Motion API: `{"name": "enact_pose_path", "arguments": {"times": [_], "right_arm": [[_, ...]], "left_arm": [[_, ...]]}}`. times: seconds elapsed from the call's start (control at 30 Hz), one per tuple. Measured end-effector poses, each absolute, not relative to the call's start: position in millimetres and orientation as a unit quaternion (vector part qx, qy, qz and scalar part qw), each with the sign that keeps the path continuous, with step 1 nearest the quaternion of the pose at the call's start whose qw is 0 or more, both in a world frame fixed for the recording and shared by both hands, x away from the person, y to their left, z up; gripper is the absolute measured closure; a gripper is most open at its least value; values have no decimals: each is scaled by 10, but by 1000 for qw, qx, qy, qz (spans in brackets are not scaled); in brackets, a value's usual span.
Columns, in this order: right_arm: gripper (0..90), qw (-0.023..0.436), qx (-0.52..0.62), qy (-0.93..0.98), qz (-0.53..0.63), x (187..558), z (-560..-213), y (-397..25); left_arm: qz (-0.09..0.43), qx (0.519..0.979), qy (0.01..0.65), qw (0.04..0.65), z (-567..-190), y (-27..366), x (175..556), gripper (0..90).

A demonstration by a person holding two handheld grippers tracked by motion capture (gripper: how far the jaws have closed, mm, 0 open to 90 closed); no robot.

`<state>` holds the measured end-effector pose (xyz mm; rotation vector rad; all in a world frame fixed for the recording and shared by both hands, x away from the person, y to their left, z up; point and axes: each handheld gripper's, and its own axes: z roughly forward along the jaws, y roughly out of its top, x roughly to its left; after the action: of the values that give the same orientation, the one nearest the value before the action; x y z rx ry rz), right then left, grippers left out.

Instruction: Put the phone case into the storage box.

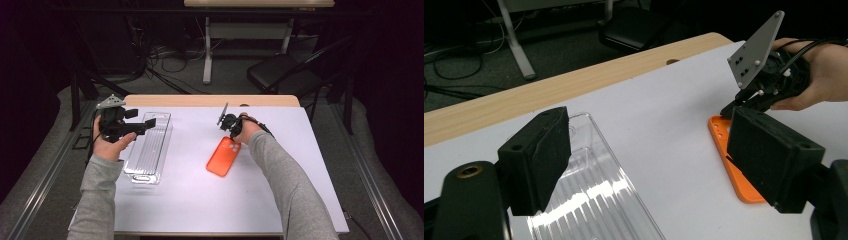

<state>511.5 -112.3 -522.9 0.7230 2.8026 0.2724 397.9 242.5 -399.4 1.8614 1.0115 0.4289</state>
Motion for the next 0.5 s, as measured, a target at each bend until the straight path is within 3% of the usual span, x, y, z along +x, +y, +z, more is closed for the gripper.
{"name": "enact_pose_path", "arguments": {"times": [0.5], "right_arm": [[899,116,244,958,92,5116,-5209,-1132]], "left_arm": [[176,759,413,471,-3996,2423,3979,179]]}}
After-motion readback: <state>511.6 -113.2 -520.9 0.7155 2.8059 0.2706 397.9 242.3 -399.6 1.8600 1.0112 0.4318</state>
